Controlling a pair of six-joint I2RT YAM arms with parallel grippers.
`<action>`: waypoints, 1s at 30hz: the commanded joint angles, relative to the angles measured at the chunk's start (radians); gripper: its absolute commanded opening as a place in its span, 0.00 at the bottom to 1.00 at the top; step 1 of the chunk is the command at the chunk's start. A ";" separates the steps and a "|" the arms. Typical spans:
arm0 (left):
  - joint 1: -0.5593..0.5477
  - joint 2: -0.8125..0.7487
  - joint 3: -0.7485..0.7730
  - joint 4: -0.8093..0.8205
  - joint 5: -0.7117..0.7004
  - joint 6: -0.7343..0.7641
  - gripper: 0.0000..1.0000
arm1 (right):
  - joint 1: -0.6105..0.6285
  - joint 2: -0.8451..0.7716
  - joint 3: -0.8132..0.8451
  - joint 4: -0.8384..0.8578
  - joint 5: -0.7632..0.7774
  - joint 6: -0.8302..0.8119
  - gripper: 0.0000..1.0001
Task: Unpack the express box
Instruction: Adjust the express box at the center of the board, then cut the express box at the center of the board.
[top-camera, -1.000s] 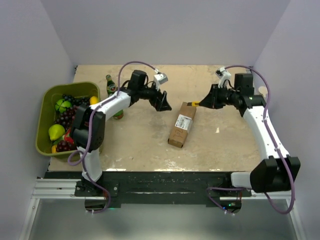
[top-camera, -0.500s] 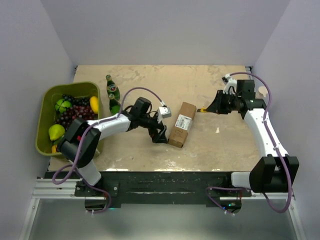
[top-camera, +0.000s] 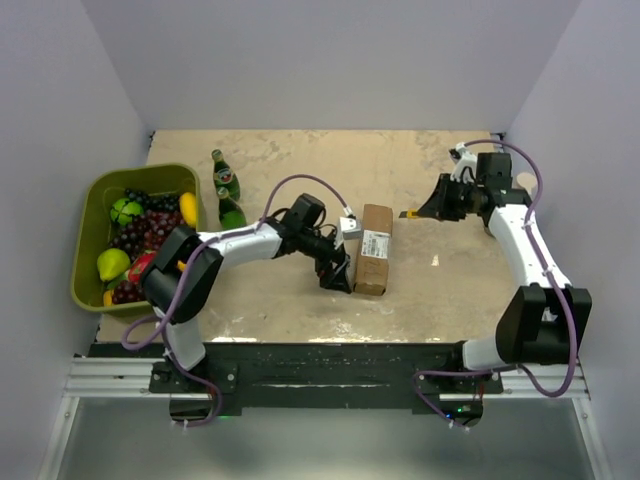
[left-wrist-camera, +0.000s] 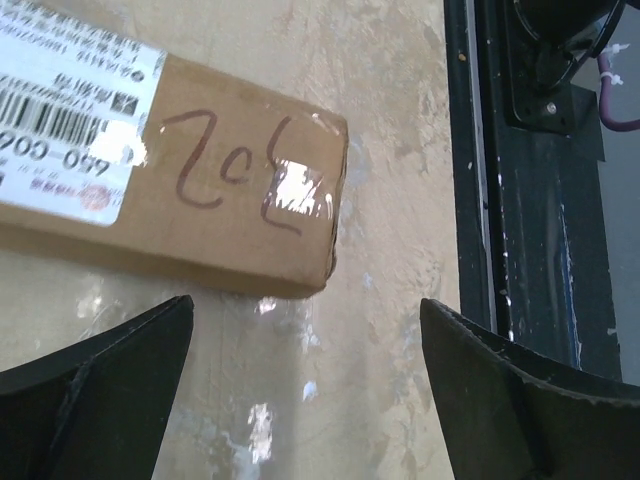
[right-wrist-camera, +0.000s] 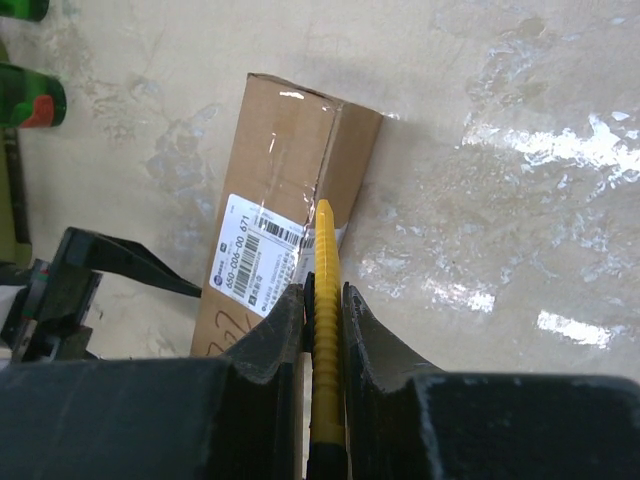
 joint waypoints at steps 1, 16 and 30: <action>0.123 -0.096 0.055 -0.094 -0.009 -0.020 1.00 | -0.004 0.020 0.029 0.051 -0.016 -0.003 0.00; 0.078 0.279 0.481 -0.007 -0.389 -0.398 0.97 | -0.004 0.135 0.097 0.126 -0.013 0.112 0.00; 0.067 0.322 0.416 -0.030 -0.460 -0.447 0.84 | -0.003 0.169 0.086 0.132 -0.044 0.120 0.00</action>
